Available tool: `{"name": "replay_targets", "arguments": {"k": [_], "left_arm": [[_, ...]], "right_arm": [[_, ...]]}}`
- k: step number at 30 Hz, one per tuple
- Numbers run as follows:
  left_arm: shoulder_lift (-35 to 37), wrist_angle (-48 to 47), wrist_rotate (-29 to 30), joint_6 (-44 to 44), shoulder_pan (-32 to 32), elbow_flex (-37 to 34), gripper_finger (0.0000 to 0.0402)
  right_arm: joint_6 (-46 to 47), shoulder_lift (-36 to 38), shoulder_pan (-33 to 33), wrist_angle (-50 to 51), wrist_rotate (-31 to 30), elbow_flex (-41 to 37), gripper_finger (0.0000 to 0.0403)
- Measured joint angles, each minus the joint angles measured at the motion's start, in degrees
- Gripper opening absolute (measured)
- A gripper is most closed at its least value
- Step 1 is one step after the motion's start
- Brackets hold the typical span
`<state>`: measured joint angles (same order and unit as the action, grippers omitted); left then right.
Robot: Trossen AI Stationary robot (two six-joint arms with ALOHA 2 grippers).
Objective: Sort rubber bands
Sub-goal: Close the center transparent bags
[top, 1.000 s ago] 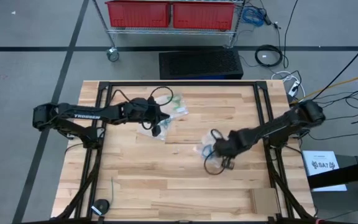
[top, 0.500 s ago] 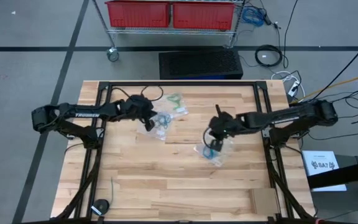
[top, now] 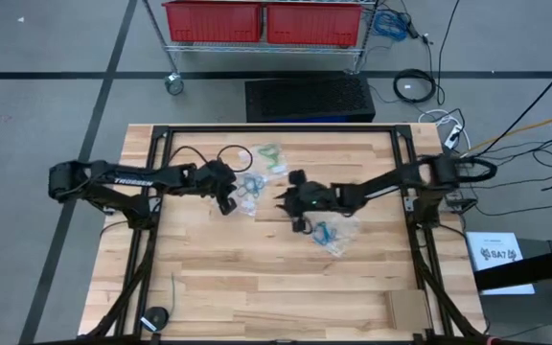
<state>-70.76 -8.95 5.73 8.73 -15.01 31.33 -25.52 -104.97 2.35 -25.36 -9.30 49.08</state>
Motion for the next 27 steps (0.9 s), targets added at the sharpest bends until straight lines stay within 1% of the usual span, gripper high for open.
{"name": "replay_targets", "arguments": {"k": [3,5,10,14,16,19,23,27], "left_arm": [[1.8,1.3,0.5,0.0,1.6,0.0,0.0002],[3.2,1.2,0.6,0.0,2.4,0.0,0.0002],[6.2,0.8,0.8,-0.7,4.4,0.0,0.0002],[8.6,-0.3,1.5,-2.0,5.8,0.0,0.0002],[10.0,-1.5,2.6,-2.0,6.2,0.0,0.0002],[11.7,-2.6,3.8,-2.4,7.0,-0.1,0.0002],[14.0,-1.3,3.8,-3.3,7.2,-2.2,0.0002],[15.9,0.2,3.8,-3.1,7.2,-4.7,0.0002]], "right_arm": [[-7.3,-5.9,0.0,2.5,-2.1,5.6,0.0134],[-11.1,-9.5,0.0,5.4,-3.0,10.4,0.0140],[-14.6,-16.5,0.3,16.8,-2.8,23.4,0.0133],[-17.4,-20.3,-0.1,27.3,-2.2,30.9,0.0126],[-18.6,-20.9,-0.8,29.7,-2.7,32.3,0.0127],[-18.9,-20.9,-1.7,29.3,-3.1,32.2,0.0134],[-19.2,-21.2,-2.4,25.9,-3.5,32.0,0.0145],[-22.5,-21.8,-2.5,22.0,-2.1,32.0,0.0148]]}}
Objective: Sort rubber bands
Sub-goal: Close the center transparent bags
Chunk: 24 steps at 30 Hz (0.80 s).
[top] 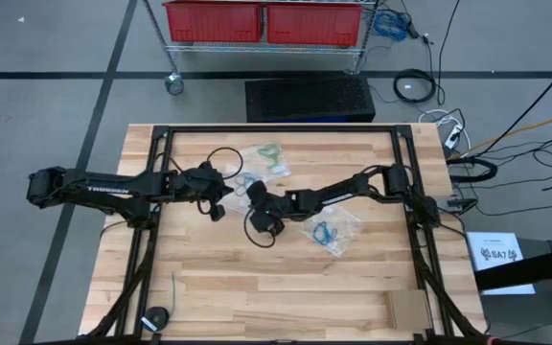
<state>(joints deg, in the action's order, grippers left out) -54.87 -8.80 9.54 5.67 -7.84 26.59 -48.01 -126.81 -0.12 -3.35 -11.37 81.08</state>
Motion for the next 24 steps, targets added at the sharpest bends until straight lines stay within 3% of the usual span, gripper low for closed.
{"name": "replay_targets", "arguments": {"k": [10,16,19,24], "left_arm": [[4.4,2.9,0.0,0.0,0.0,-2.4,0.0002],[5.8,2.5,-0.1,0.0,0.1,-2.4,0.0002],[6.2,2.1,-0.2,-0.1,0.5,-2.4,0.0002],[6.3,2.2,-0.3,-0.4,0.8,-2.4,0.0002]], "right_arm": [[-3.2,-3.5,-0.1,-6.0,0.2,0.4,0.0106],[-0.7,-3.3,-0.1,-3.3,-1.9,0.4,0.0067],[0.0,-1.7,-0.7,2.4,-2.7,0.2,0.0073],[0.4,-1.1,-1.3,3.1,-3.1,0.1,0.0117]]}}
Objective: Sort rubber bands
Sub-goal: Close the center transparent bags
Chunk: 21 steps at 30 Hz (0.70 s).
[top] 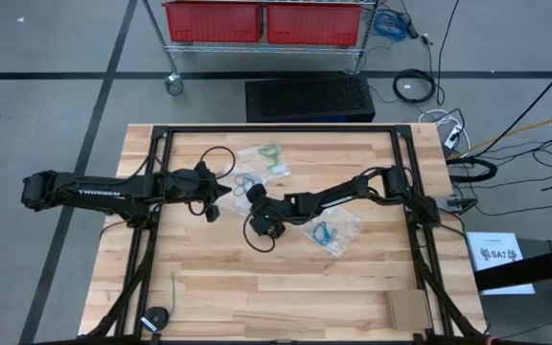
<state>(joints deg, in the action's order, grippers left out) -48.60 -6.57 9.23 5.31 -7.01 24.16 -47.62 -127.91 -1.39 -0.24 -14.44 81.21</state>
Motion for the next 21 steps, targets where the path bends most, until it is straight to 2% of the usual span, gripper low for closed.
{"name": "replay_targets", "arguments": {"k": [5,13,18,21], "left_arm": [[0.0,0.0,0.0,-0.2,0.0,0.0,0.0002],[0.0,-0.1,0.0,-0.2,0.0,0.0,0.0002],[0.0,-0.2,0.0,-0.2,0.0,0.0,0.0002],[0.0,-0.3,0.0,-0.2,0.0,0.0,0.0002]], "right_arm": [[-2.0,-1.9,0.9,-6.0,0.1,0.0,0.0150],[-5.1,-2.8,1.8,-8.2,3.8,0.1,0.0135],[-6.4,-1.6,1.3,-3.8,-1.8,0.0,0.0127],[-7.8,-0.3,1.0,-0.8,-2.4,0.0,0.0127]]}}
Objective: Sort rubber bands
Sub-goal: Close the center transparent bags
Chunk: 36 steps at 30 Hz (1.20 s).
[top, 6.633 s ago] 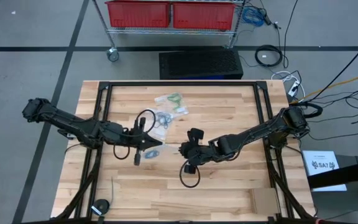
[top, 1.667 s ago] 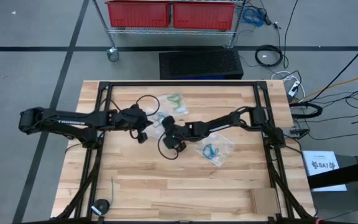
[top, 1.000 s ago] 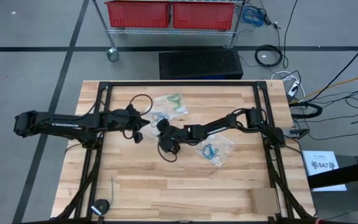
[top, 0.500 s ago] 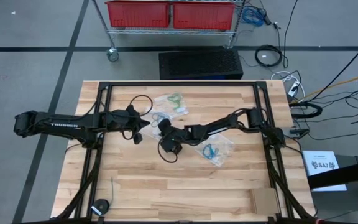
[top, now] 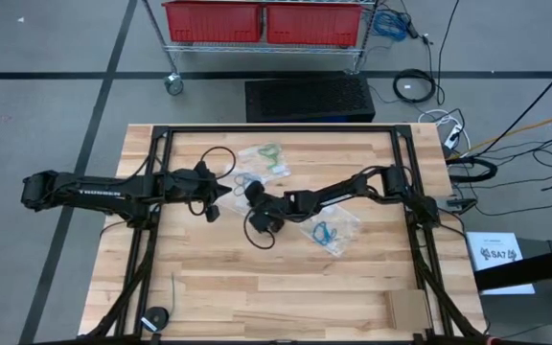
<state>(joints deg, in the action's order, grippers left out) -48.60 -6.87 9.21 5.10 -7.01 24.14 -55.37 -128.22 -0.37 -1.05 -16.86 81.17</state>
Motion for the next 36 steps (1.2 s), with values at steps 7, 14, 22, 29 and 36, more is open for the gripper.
{"name": "replay_targets", "arguments": {"k": [7,14,22,29,36], "left_arm": [[0.0,-0.1,0.0,-1.0,0.0,0.0,0.0002],[0.0,-0.1,0.0,-1.0,0.0,0.0,0.0002],[0.0,-0.3,0.0,-1.0,0.0,0.0,0.0002],[0.0,-0.4,0.0,-1.0,0.0,0.0,0.0002],[1.9,2.3,0.0,-1.7,1.7,0.0,0.0002]], "right_arm": [[-2.8,0.0,0.9,0.5,3.9,-0.1,0.0132],[-5.6,-2.7,1.7,0.9,5.3,3.3,0.0119],[-4.5,-9.2,2.2,9.6,6.5,14.6,0.0074],[4.5,-7.9,1.7,14.9,6.6,17.7,0.0004],[27.5,1.2,2.6,26.3,15.0,17.6,0.0001]]}}
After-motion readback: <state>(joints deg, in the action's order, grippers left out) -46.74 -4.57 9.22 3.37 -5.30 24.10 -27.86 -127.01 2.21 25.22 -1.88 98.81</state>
